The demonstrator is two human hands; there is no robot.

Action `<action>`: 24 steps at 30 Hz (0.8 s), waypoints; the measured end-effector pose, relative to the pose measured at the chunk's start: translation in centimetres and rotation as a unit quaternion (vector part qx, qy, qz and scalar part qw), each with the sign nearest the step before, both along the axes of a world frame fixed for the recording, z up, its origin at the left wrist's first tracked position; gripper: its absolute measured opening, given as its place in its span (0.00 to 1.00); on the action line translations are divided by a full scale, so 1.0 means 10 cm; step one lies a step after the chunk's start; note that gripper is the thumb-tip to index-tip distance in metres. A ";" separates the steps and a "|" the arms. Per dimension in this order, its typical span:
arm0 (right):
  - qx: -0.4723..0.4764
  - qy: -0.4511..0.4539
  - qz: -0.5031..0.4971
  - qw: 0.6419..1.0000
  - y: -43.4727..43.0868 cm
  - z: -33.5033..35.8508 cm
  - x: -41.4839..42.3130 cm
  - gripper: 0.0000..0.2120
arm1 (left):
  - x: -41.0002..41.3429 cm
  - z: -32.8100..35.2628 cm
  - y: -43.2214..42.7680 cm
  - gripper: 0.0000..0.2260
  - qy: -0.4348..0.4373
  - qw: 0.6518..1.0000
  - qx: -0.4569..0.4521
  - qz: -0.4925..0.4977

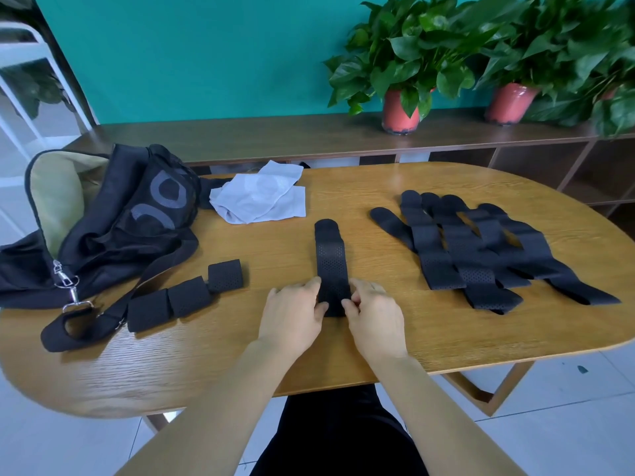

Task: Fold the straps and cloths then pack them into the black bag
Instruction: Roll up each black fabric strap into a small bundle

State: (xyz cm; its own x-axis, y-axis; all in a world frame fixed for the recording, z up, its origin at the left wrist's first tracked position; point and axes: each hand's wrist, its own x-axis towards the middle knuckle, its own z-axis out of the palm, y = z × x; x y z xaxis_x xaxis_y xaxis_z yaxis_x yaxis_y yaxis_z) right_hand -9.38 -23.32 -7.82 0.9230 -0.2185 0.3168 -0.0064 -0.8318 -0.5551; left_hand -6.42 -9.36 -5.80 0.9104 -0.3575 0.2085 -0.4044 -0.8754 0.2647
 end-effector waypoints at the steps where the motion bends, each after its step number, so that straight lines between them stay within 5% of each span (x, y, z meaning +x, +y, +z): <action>1: -0.002 -0.001 -0.002 1.000 0.00 0.00 0.00 0.20 | 0.00 0.00 0.00 0.17 -0.004 1.000 0.008 0.001; 6: -0.017 -0.023 0.005 1.000 0.03 -0.03 -0.01 0.13 | 0.01 -0.05 0.03 0.17 -0.061 0.995 0.030 -0.069; 13: -0.086 -0.047 0.025 0.995 0.06 -0.09 0.01 0.02 | 0.07 0.00 0.11 0.23 0.034 0.992 0.049 -0.115; 16: -0.080 -0.002 0.051 0.995 0.04 -0.03 -0.06 0.10 | 0.08 0.05 0.13 0.21 0.042 0.990 0.049 -0.127; 20: -0.054 0.029 0.119 0.991 -0.04 0.06 -0.16 0.18 | 0.01 0.04 0.18 0.16 0.053 0.991 -0.026 -0.124; 24: 0.048 0.003 0.082 0.995 -0.05 0.10 -0.15 0.11 | -0.06 0.06 0.18 0.17 0.099 0.977 -0.175 -0.066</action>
State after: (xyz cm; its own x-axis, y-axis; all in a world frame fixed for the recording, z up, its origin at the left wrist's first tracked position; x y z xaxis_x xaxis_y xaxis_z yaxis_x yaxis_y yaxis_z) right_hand -10.88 -23.83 -6.85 0.9506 -0.0944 0.2958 0.1208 -0.7651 -0.6325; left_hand -7.02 -7.60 -5.18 0.8960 -0.4127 0.1637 -0.4183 -0.6612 0.6228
